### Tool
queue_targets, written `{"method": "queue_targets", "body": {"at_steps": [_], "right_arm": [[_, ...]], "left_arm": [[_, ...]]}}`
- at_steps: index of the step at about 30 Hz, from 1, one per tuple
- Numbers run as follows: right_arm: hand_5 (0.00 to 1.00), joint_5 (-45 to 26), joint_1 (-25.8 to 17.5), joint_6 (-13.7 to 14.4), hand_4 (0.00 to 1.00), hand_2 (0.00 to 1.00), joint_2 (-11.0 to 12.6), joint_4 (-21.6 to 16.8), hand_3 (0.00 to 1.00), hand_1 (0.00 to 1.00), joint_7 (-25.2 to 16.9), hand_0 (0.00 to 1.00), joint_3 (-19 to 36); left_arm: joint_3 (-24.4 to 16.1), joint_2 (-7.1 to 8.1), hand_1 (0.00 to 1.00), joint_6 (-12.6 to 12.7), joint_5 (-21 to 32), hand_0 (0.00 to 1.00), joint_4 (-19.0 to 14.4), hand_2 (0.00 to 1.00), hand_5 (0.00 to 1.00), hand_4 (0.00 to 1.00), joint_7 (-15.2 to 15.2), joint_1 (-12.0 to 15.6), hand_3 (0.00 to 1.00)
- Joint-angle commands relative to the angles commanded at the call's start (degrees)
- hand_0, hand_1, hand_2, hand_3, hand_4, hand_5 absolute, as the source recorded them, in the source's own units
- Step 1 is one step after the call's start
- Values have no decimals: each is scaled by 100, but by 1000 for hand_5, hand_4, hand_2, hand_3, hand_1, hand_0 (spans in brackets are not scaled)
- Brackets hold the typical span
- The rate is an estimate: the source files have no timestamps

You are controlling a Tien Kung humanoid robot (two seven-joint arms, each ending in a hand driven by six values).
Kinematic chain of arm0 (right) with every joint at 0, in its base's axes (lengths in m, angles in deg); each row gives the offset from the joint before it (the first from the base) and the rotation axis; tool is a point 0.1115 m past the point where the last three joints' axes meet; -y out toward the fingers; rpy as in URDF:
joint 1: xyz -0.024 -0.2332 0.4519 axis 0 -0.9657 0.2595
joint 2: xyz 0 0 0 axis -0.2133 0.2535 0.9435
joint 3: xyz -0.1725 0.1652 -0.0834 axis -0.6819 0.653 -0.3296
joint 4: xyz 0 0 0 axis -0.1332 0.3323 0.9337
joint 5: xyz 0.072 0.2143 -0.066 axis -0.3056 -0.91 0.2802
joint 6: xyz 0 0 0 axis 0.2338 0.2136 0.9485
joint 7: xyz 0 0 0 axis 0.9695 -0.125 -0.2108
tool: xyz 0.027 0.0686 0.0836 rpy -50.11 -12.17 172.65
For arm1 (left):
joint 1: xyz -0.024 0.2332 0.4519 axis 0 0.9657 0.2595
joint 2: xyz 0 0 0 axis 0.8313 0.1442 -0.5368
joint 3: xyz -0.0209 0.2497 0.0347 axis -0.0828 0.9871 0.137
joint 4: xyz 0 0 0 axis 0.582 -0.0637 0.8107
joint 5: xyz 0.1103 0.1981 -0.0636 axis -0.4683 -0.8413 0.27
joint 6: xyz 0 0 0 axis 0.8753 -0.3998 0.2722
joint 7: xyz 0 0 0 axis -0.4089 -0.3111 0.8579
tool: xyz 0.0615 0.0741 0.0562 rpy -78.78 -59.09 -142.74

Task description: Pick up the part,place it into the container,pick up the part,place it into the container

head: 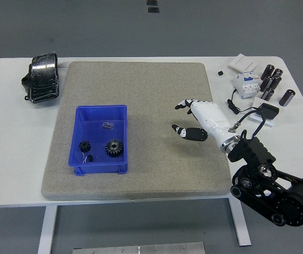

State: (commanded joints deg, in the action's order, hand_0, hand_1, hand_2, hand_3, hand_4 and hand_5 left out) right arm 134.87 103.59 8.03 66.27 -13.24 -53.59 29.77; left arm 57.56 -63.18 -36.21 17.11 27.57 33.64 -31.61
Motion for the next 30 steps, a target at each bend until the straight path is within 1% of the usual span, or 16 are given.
{"method": "queue_targets", "body": {"at_steps": [6,14,15,30], "right_arm": [[356,168,-107,-12,738,740,-44,36,713,582,61,385,-33],[350,336,-405,-23,738,748,-253,-2,719,581,141,394,344],[333,337,-431,-22,734,756,-259,-21,724,585,146,395,386],[313,423,-600,10,738,759,-139,-449,728,600,184,396,856]], "left_arm": [[-36,-48,685,-2,-19,685,-5,684,244,745,20,43,630],[-20,-75,685,-2,8,685,-1,684,243,744,8,39,634],[-23,-77,685,-3,5,685,-1,684,243,744,10,39,635],[37,-87,684,-10,85,685,8,683,243,743,-10,-7,636]]}}
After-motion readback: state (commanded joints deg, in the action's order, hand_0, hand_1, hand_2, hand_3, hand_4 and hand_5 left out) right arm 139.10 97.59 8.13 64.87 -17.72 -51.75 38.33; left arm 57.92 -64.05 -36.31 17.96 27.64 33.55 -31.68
